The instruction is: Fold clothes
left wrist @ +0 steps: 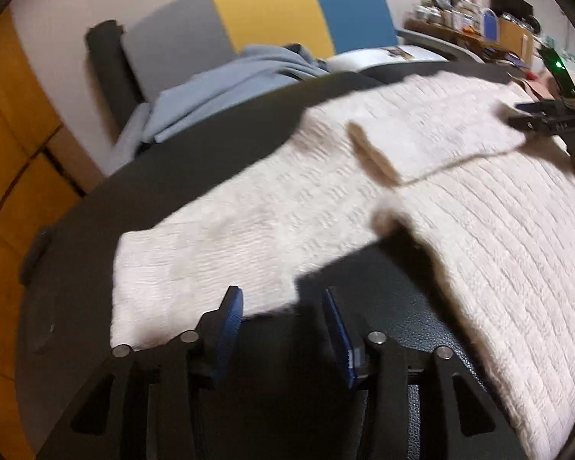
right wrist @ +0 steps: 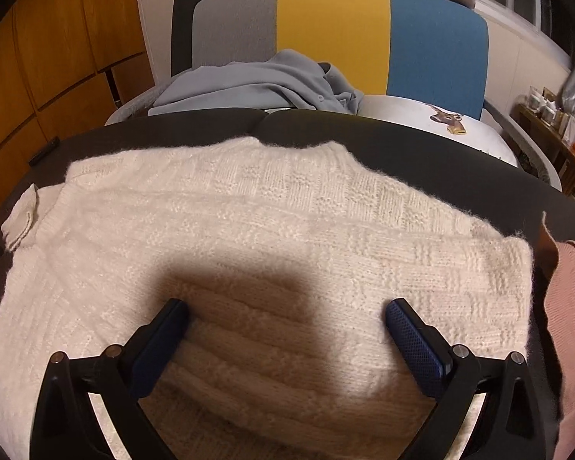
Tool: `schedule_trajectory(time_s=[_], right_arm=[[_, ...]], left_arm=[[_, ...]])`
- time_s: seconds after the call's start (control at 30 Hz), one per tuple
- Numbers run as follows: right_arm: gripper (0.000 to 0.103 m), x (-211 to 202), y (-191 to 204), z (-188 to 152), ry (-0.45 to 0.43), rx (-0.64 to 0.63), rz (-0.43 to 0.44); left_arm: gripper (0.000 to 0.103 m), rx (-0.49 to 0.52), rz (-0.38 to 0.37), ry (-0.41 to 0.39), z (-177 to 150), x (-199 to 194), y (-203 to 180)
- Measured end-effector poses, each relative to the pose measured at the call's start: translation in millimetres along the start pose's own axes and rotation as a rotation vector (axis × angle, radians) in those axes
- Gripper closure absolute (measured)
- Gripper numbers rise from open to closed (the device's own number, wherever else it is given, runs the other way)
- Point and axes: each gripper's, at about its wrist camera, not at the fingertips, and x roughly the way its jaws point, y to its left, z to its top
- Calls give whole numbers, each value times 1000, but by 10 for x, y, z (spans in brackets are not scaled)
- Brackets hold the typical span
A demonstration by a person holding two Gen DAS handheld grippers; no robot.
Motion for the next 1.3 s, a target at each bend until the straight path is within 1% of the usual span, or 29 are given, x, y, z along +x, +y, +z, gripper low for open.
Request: schedule_trajectory(time_s=[0.07,0.17,0.23,0.3,0.33,0.4,0.5,0.63,0.67,0.7,1.03,1.07,1.1,1.2,1.23,1.27,1.3], right_arm=[[0,-2,-2,-3,-1,1,0],[0,-2,-4,-6,-2,0,0],[0,-2,-7,-7,-2,-1,0],[0,-3,-11,-8,-2,-1,0],[0,-3,-13,-8,-3,-1,0],[0,-4,-17,-11,-4,-2,1],[0,-5,-19,-13,-5,-2,1],[0,-5,-20,-17,-6,-2,2],[0,-5,-20,-17,-6,-2,2],[0,-5,-20,-17,-6,-2,2],[0,-4,-27,-20,-9,-1,6],[0,-3,-29,-19,-9,0,7],[0,-2,-32,-18,-9,1,9],[0,3,-30,-13,-8,5,12],[0,6,-27,-10,-8,6,12],[0,8,-24,-7,-7,6,12],[0,10,-25,-6,-7,7,13]], left_arm=[[56,-3,2,22,116,165,-50],[55,-71,26,32,75,236,46],[59,-132,25,25,51,225,123],[75,-193,29,28,34,229,190],[80,-235,19,25,17,224,235],[96,-343,-31,10,-28,202,356],[96,-563,-145,-49,-146,96,626],[97,-868,-306,-155,-318,-39,974],[97,-934,-351,-190,-332,-75,1033],[97,-964,-390,-215,-279,-98,1024],[97,-931,-722,-367,848,-219,314],[97,-921,-754,-362,961,-187,187],[97,-908,-775,-339,1061,-111,21],[97,-858,-794,-257,1302,167,-453],[96,-832,-780,-227,1354,243,-598],[96,-793,-743,-201,1403,307,-744],[89,-748,-696,-180,1451,364,-876]])
